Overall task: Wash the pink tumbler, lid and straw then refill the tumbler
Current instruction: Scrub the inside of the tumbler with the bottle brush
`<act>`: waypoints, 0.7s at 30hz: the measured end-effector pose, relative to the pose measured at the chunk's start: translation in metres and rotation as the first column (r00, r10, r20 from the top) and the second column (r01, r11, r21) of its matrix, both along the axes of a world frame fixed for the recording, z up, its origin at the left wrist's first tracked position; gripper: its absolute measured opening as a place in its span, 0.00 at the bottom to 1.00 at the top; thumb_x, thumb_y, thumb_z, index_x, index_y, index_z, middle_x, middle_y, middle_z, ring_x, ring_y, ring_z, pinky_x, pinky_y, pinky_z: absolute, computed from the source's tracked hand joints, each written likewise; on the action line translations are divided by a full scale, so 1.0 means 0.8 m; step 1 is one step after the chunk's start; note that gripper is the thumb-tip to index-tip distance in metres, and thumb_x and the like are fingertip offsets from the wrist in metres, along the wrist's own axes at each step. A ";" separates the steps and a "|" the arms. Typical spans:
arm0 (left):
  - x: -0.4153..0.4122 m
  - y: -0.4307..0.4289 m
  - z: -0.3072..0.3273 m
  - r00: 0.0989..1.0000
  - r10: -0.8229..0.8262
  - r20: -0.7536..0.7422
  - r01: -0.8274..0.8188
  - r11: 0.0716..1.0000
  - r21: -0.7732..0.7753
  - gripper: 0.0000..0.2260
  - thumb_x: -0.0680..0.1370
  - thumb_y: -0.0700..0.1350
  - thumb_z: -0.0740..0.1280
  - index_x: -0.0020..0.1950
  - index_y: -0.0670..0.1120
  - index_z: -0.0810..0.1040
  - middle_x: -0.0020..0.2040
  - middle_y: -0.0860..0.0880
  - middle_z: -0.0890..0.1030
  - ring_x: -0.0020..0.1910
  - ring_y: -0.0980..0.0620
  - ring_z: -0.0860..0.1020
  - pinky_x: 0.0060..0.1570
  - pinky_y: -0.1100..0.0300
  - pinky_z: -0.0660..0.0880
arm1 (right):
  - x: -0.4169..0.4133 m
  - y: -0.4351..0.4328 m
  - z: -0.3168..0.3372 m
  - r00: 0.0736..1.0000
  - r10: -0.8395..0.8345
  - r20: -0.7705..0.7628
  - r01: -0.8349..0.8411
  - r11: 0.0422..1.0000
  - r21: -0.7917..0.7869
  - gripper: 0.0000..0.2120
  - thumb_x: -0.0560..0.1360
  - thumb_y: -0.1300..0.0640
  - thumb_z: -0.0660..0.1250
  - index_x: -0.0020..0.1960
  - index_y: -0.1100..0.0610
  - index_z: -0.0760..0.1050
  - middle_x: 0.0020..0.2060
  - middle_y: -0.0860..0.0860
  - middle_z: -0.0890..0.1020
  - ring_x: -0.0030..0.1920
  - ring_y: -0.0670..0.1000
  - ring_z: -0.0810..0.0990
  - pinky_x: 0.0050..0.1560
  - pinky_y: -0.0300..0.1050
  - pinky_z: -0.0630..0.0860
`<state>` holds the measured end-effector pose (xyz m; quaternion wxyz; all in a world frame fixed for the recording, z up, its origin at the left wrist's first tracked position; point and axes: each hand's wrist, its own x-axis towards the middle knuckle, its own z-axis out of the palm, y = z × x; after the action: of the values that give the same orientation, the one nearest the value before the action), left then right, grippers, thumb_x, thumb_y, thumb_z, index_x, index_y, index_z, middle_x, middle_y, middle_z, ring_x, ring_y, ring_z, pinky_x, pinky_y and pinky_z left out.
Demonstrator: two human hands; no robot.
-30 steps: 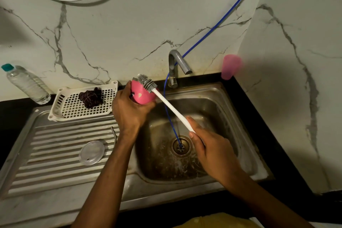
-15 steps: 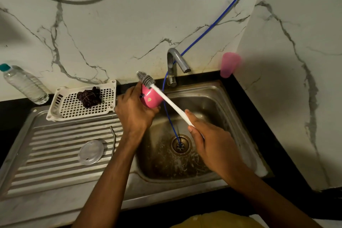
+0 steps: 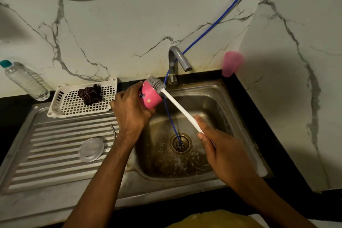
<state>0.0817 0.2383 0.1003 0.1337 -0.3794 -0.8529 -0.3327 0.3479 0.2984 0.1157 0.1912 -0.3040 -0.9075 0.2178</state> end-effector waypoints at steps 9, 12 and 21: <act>0.008 0.000 0.007 0.991 -0.018 -0.135 0.003 0.994 -0.109 0.35 0.61 0.46 0.82 0.67 0.48 0.76 0.62 0.47 0.81 0.59 0.38 0.75 0.51 0.49 0.64 | -0.006 0.003 0.011 0.997 -0.006 0.081 0.006 1.000 0.005 0.30 0.79 0.36 0.41 0.80 0.40 0.56 0.34 0.44 0.75 0.31 0.43 0.75 0.33 0.44 0.78; 0.021 0.002 0.005 0.967 -0.084 -0.239 0.042 0.984 -0.174 0.36 0.60 0.47 0.83 0.66 0.48 0.77 0.62 0.48 0.81 0.58 0.38 0.75 0.50 0.47 0.68 | -0.023 0.015 0.020 0.997 -0.010 0.075 0.011 1.000 -0.007 0.28 0.80 0.39 0.45 0.80 0.40 0.52 0.35 0.45 0.75 0.33 0.45 0.77 0.37 0.50 0.80; 0.009 0.006 0.010 0.956 -0.073 -0.285 0.012 0.978 -0.210 0.38 0.58 0.46 0.83 0.67 0.47 0.76 0.62 0.46 0.81 0.56 0.40 0.74 0.48 0.49 0.66 | -0.006 0.000 0.030 0.993 0.019 0.119 -0.018 1.000 -0.010 0.29 0.80 0.40 0.43 0.81 0.43 0.51 0.35 0.44 0.75 0.32 0.43 0.75 0.35 0.40 0.76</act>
<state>0.0891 0.2430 0.1085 0.2106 -0.4546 -0.8453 -0.1858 0.3431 0.2982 0.1393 0.1332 -0.3089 -0.9191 0.2050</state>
